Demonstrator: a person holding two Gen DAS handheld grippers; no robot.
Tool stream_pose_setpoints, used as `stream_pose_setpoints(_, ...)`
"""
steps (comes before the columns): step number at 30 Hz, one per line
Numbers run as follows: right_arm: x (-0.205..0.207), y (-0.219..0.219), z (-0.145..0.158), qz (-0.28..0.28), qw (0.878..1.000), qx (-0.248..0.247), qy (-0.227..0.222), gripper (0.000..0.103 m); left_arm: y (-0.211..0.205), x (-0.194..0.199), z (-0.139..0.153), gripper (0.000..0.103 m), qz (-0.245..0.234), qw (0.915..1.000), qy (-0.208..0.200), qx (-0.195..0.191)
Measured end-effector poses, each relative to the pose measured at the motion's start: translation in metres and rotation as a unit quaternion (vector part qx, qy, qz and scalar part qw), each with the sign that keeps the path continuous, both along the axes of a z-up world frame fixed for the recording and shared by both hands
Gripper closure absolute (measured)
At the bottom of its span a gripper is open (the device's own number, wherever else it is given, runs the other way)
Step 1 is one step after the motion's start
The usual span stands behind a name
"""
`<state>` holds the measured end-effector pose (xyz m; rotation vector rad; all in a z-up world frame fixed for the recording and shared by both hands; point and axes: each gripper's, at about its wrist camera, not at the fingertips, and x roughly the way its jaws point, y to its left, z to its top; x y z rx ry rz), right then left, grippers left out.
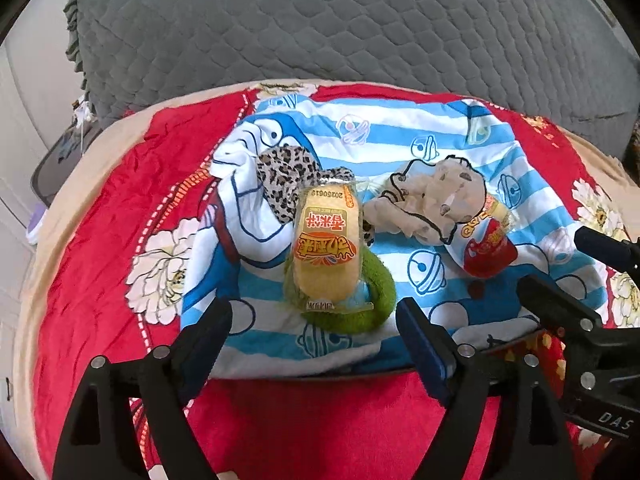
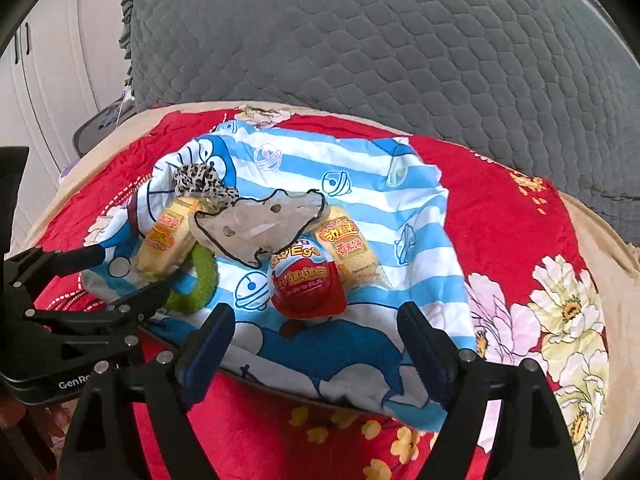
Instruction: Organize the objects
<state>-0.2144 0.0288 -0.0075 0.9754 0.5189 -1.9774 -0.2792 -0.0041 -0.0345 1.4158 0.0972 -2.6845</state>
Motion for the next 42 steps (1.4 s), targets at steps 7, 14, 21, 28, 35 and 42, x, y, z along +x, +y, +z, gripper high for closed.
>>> stream_pose_setpoints(7,0.009,0.012,0.015,-0.010,1.000,-0.011,0.003,0.013,0.002,0.017,0.016,0.002,-0.001,0.9999,0.015,-0.004)
stream_pose_setpoints(14,0.019,0.026,0.028,-0.020,1.000,-0.018,0.008,0.012,0.003,0.034,0.028,0.001,-0.004,0.9997,0.022,-0.002)
stream_pose_setpoints(21,0.029,0.038,0.043,-0.028,0.999,-0.029,0.019,0.003,0.000,0.049,0.040,0.001,-0.001,0.9996,0.029,0.001)
stream_pose_setpoints(28,0.042,0.052,0.057,-0.028,0.998,-0.043,0.025,0.001,-0.003,0.067,0.050,0.001,0.008,0.9992,0.040,-0.003)
stream_pose_setpoints(35,0.058,0.066,0.066,-0.031,0.998,-0.056,0.028,0.001,-0.002,0.092,0.062,0.001,0.012,0.9982,0.058,-0.008)
stream_pose_setpoints(42,0.077,0.082,0.073,-0.033,0.997,-0.061,0.031,0.001,-0.004,0.119,0.064,0.001,0.020,0.9981,0.058,0.006)
